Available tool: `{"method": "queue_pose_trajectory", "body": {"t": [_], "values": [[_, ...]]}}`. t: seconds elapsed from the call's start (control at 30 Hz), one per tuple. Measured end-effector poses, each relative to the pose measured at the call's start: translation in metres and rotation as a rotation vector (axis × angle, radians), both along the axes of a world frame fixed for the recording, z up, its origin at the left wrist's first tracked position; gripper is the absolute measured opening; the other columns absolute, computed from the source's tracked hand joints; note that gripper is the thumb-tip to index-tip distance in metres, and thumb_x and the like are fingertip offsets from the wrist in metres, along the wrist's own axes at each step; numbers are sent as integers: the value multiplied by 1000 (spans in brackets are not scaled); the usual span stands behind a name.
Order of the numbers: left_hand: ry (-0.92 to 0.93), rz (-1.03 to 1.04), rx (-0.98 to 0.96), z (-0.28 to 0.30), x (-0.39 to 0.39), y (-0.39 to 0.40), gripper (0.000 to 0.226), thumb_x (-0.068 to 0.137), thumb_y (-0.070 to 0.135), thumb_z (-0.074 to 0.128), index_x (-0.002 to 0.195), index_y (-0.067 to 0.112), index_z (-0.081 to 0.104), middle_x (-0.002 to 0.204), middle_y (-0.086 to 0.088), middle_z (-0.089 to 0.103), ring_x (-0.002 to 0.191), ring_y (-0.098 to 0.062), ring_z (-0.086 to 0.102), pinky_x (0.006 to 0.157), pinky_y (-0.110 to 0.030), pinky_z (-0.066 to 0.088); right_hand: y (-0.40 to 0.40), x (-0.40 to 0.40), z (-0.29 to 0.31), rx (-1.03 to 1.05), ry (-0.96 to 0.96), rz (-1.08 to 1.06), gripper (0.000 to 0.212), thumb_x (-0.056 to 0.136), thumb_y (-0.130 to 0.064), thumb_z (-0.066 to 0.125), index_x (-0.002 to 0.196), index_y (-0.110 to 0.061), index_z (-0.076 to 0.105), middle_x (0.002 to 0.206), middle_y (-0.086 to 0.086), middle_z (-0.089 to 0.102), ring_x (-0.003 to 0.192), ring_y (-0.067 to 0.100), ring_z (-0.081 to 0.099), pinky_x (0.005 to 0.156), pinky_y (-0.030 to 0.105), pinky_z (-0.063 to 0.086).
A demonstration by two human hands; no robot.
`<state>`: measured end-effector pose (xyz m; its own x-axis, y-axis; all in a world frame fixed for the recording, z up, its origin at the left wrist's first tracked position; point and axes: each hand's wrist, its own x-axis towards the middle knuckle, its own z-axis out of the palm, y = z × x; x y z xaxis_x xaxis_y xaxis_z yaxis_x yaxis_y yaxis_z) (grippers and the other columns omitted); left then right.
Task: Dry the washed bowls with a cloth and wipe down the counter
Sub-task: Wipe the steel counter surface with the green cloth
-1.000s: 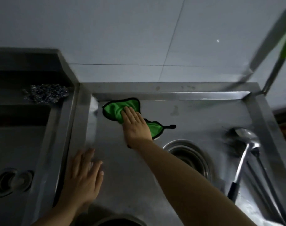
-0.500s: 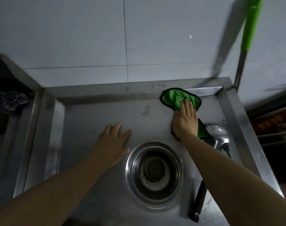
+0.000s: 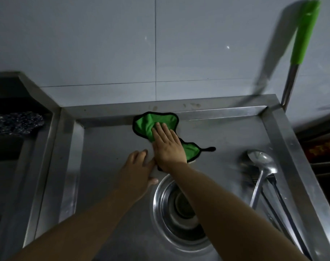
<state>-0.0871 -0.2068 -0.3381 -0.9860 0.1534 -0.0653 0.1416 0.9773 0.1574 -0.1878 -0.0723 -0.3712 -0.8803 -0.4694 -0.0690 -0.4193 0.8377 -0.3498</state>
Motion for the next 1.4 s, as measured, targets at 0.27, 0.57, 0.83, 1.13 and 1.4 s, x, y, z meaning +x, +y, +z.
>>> {"method": "queue_pose_trajectory", "body": {"t": [0.27, 0.57, 0.83, 1.13, 1.4], "values": [[-25, 16, -30, -10, -1, -2, 82, 49, 54, 92, 123, 25, 69, 132, -16, 60, 114, -36, 44, 80, -47, 58, 85, -8, -2, 49, 29, -294, 53, 107, -31, 29, 158, -18, 25, 166, -2, 13, 154, 13, 3, 125, 35, 5], [-175, 14, -62, 38, -11, 30, 35, 85, 37, 70, 112, 16, 64, 120, -10, 54, 111, -37, 51, 87, -46, 52, 114, -6, 67, -126, -204, -334, 53, 107, -33, 35, 157, -15, 29, 165, 3, 19, 153, 19, 13, 124, 34, 13], [-374, 67, 167, 92, 30, 181, 27, 96, 32, 50, 110, 14, 64, 114, -12, 68, 104, -34, 65, 84, -44, 55, 263, 109, 121, -91, 36, -658, 33, 95, -28, 59, 124, -13, 64, 129, 8, 61, 116, 35, 55, 94, 43, 46], [-574, 277, 206, 67, 83, 304, 46, 96, 42, 58, 125, 7, 57, 126, -12, 62, 117, -33, 62, 91, -40, 52, 341, 198, 89, 269, -457, -702, 56, 90, -56, 60, 131, -19, 48, 131, 7, 50, 117, 28, 55, 93, 45, 52], [-547, 282, 202, 56, 82, 322, 23, 103, 13, 44, 119, 6, 59, 120, -15, 64, 110, -33, 64, 89, -40, 52, 344, 206, 83, 119, -401, -736, 27, 96, -34, 61, 112, -13, 62, 115, 5, 57, 95, 24, 65, 82, 42, 57]]}}
